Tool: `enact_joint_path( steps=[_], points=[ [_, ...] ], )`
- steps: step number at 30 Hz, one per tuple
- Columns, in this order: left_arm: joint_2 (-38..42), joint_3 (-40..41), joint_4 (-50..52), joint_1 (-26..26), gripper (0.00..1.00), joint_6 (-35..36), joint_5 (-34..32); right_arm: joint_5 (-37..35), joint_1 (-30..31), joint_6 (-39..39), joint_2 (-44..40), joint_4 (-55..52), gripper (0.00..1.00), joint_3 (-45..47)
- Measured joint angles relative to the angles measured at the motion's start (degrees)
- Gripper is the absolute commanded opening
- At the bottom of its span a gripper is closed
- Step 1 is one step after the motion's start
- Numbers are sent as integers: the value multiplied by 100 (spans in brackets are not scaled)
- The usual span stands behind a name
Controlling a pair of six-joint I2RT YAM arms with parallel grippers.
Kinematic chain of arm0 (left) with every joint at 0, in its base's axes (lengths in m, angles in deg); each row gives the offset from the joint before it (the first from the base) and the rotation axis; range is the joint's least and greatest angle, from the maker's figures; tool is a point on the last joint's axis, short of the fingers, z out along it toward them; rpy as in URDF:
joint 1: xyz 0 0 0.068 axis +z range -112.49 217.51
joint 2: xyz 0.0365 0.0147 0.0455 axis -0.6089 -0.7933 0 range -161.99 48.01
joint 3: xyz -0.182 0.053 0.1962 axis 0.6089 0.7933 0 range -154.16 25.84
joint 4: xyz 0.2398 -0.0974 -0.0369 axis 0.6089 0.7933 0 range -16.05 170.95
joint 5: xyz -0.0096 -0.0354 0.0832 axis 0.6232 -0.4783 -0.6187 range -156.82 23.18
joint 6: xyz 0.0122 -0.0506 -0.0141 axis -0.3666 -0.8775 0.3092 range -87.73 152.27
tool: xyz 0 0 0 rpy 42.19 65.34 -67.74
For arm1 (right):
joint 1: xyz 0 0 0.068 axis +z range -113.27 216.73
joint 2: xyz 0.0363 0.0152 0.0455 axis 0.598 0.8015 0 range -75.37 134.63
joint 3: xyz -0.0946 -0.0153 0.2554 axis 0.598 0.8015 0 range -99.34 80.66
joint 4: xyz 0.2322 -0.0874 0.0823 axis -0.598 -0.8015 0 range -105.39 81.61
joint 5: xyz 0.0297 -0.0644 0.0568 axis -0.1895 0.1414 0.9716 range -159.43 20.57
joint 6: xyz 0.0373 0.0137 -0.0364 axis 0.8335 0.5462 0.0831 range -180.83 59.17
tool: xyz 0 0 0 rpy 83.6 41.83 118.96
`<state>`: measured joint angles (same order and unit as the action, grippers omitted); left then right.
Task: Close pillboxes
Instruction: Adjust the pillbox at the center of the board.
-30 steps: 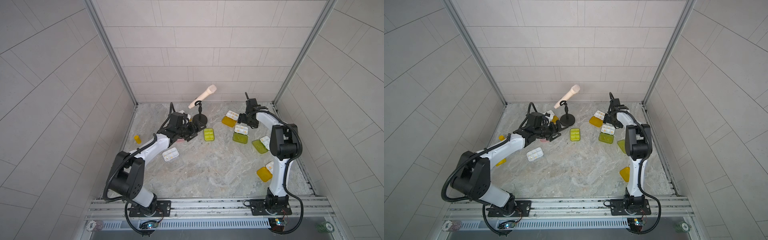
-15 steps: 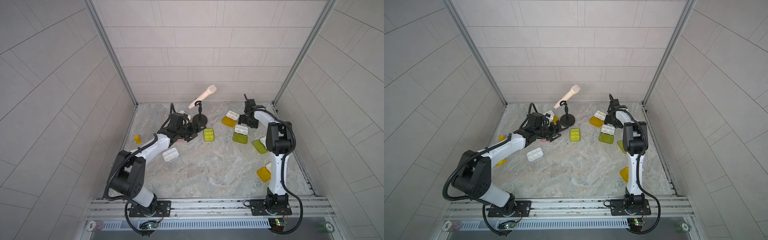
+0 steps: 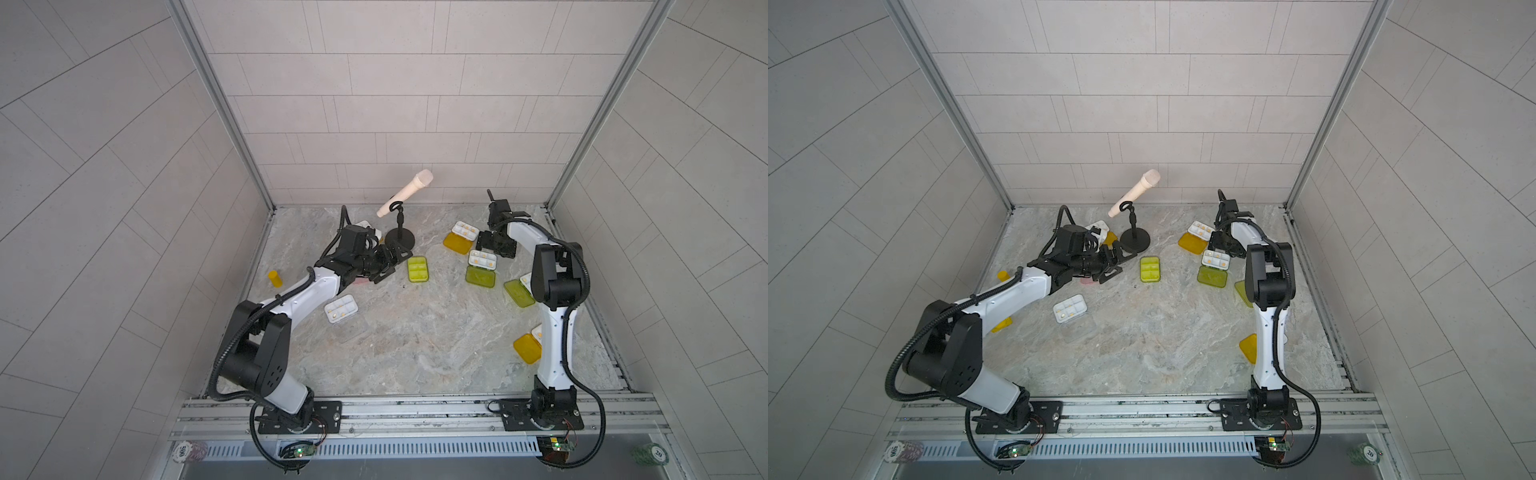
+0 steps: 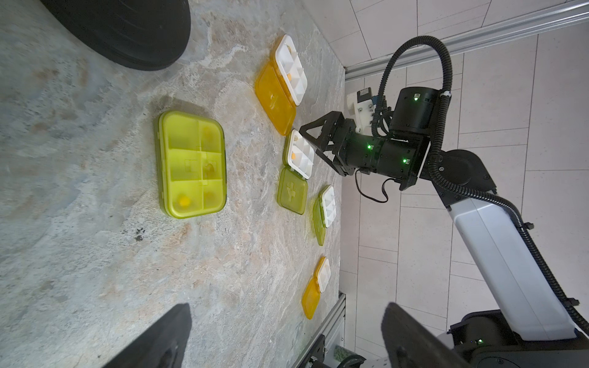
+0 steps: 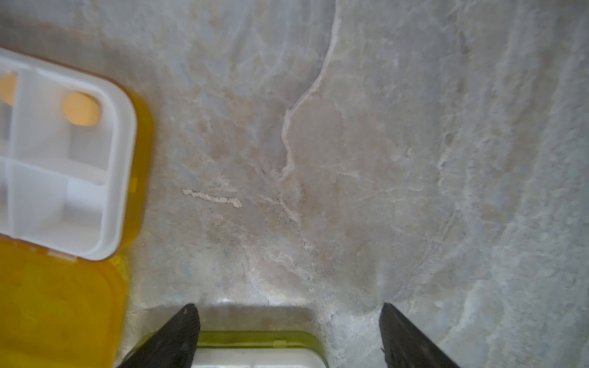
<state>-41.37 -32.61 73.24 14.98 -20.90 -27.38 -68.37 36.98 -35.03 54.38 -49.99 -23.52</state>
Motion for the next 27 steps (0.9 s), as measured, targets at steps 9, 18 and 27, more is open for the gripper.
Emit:
enact_joint_path(
  steps=[9,18,27],
  points=[
    [0,-2,0,0,97,0,0,52,0,-39,-286,323,88,568],
    [0,0,0,0,97,0,0,400,22,-50,-575,514,87,1001],
    [0,-2,0,0,97,0,0,999,164,-46,-798,660,87,1294]
  ],
)
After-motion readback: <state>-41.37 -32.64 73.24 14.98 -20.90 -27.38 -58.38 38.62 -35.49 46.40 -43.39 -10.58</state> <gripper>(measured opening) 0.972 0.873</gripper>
